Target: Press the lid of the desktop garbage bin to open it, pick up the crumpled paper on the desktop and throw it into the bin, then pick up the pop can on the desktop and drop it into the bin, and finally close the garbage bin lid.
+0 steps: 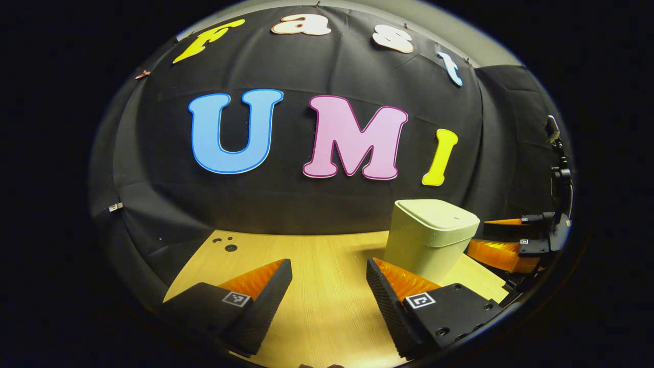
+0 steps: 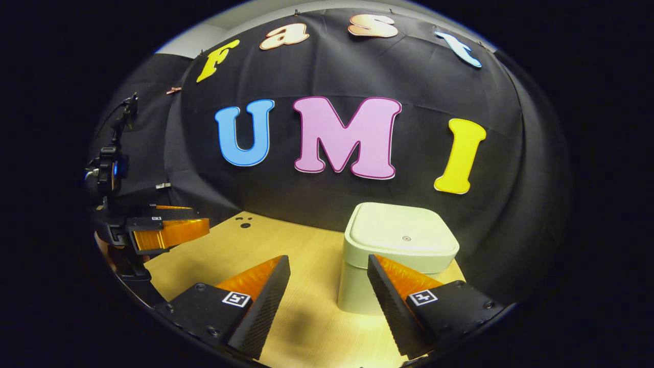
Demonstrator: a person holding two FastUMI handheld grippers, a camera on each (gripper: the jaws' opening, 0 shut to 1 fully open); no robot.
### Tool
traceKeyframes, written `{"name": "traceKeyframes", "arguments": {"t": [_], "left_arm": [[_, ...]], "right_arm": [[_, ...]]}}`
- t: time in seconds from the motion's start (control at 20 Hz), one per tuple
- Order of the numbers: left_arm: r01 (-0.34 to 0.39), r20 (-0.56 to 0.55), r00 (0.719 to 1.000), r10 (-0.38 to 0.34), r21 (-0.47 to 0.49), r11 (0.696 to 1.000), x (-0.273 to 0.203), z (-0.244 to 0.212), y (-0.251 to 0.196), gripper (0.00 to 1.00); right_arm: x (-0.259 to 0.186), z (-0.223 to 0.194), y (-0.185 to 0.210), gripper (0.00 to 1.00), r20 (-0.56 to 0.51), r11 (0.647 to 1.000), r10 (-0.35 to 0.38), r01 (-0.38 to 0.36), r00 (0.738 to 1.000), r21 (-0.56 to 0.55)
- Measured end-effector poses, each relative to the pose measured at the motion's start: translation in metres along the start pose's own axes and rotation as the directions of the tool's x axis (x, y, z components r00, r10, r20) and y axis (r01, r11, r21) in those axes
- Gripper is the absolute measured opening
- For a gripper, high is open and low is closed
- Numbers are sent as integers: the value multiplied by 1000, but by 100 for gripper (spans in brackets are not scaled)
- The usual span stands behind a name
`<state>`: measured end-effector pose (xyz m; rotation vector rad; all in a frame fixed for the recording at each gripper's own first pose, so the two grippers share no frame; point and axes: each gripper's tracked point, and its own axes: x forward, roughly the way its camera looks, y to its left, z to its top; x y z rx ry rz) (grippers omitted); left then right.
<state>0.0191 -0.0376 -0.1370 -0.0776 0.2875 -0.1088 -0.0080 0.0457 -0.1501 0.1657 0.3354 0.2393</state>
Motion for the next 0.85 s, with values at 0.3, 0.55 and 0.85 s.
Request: {"name": "traceKeyframes", "arguments": {"t": [0.3, 0.55, 0.85], "left_arm": [[0, -12, 1000, -1, -13, 1000, -8, -6, 0, 94], [-18, -9, 1000, 18, -10, 1000, -7, -6, 1, 95], [-22, -11, 1000, 22, -12, 1000, -6, -5, -8, 94]], "right_arm": [[-3, -3, 12, 96, -2, 999, 33, -33, 999, 28], [1, -3, 6, 96, -2, 999, 32, -32, 999, 20], [3, -4, -3, 96, -11, 999, 39, -39, 999, 37]]}}
